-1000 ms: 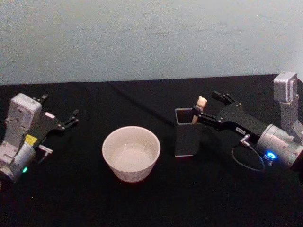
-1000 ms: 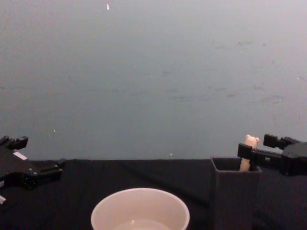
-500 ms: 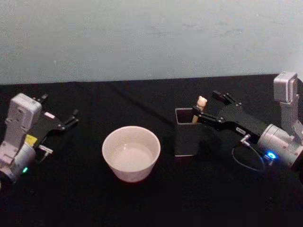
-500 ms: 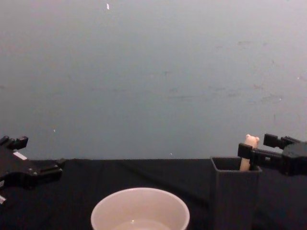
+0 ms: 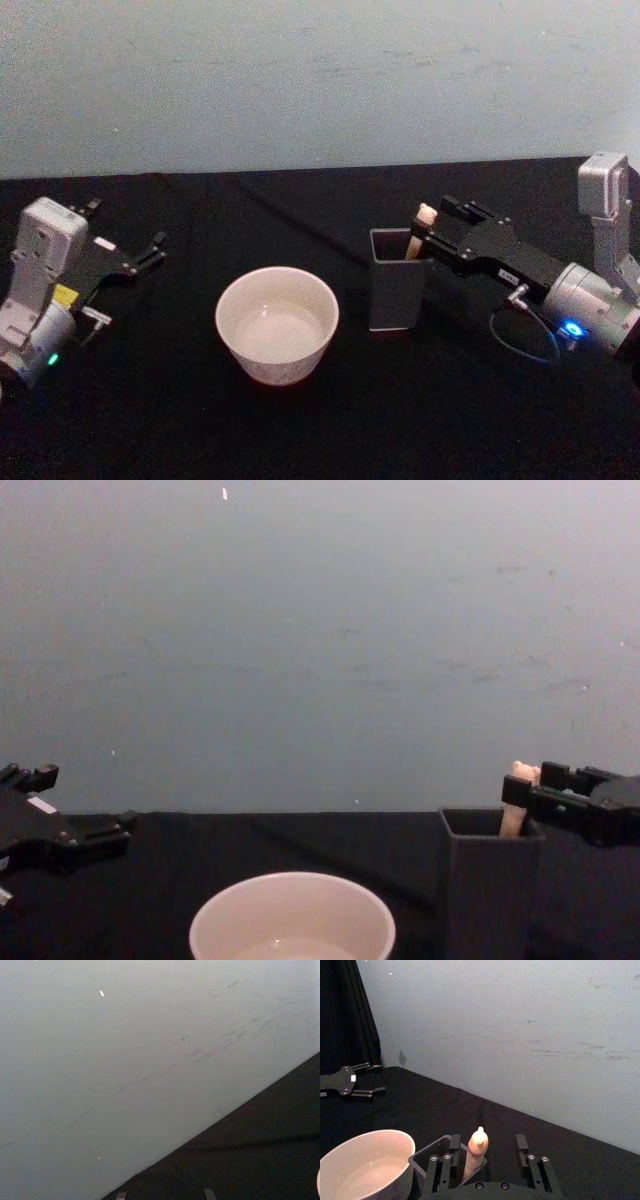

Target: Pick up the stirring spoon with one hand, stir inside the cup, then place it back in its original position.

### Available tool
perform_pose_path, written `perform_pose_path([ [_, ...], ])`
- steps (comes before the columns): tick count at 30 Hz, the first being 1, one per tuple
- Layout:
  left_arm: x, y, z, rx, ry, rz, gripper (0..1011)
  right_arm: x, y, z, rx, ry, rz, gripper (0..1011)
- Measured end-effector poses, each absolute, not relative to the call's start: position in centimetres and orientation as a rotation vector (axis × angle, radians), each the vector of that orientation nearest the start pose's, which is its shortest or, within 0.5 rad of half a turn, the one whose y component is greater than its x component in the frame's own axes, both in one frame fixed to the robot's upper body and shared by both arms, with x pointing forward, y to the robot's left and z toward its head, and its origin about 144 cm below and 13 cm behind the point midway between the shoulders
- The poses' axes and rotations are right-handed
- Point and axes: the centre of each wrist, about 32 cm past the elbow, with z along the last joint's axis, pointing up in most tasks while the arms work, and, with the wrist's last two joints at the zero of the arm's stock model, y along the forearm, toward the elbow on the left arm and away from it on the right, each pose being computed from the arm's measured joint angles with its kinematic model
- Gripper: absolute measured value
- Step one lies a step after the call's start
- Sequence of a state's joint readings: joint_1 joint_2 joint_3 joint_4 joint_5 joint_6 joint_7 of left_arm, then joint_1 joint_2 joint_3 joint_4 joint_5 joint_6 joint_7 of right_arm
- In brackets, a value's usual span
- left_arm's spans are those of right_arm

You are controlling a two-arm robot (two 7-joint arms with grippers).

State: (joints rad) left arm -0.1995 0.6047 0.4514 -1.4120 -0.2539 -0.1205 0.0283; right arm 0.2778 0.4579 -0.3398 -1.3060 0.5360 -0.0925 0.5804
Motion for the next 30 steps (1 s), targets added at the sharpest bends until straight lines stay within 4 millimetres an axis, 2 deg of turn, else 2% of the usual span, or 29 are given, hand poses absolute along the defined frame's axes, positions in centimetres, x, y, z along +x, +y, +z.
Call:
perform_pose_path([
  [3,48.86,30.97,113.98,0.304,-0.285,1.248,1001,52.32,-30.21,114.93,0.003,0.028,-0.817,622],
  [4,48.86,30.97,113.98,0.304,-0.285,1.248,1001,52.32,-30.21,114.93,0.003,0.028,-0.817,553],
  [11,48.86,30.97,113.98,0.305,-0.285,1.248,1001,52.32,-30.21,114.93,0.003,0.027,-0.817,348],
  [12,48.86,30.97,113.98,0.304,-0.285,1.248,1001,52.32,-30.21,114.93,0.003,0.027,-0.817,289],
  [16,48.86,30.97,113.98,0.304,-0.285,1.248,1001,52.32,-30.21,114.93,0.003,0.027,-0.817,215],
  [30,48.86,30.97,113.98,0.304,-0.285,1.248,1001,52.32,-30.21,114.93,0.003,0.027,-0.817,215],
])
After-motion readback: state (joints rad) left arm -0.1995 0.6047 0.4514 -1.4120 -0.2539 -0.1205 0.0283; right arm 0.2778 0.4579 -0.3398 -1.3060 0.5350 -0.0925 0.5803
